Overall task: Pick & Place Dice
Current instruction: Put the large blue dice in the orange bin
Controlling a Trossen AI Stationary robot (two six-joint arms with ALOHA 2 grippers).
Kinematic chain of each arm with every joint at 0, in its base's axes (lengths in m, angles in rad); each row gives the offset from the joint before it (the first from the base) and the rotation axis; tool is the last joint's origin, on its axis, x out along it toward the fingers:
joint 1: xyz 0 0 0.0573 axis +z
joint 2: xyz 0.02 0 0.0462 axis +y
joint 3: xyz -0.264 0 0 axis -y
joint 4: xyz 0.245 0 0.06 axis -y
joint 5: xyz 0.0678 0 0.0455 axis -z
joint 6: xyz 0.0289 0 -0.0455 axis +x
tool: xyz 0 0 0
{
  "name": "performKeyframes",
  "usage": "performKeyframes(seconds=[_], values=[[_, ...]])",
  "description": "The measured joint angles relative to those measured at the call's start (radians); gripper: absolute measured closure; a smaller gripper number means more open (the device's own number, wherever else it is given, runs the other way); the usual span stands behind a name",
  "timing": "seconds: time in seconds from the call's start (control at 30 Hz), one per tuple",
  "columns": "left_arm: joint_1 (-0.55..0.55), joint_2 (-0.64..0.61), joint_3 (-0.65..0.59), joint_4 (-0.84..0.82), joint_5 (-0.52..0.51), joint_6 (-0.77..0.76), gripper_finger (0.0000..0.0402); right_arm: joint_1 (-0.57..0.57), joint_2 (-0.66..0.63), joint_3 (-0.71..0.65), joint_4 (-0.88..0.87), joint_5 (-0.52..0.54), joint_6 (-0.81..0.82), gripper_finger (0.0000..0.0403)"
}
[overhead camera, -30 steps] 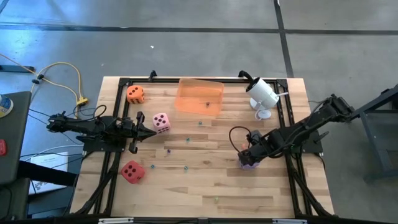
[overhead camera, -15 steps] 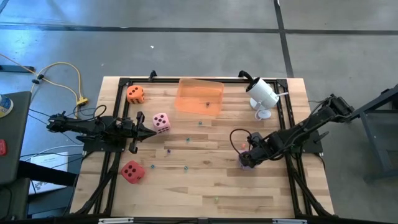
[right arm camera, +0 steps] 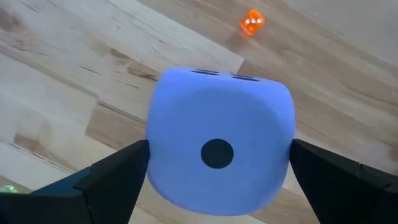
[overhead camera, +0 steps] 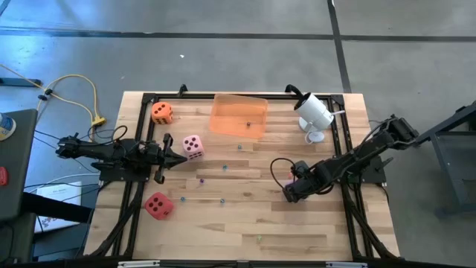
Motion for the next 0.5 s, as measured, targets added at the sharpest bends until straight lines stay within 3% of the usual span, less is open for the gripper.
performKeyframes(seconds=[0.5], values=[[0.000,0.000,0.000,0.000,0.000,0.000,0.0401,-0.006,0.003,-0.002,0.034,-0.003,-0.003,0.0027]])
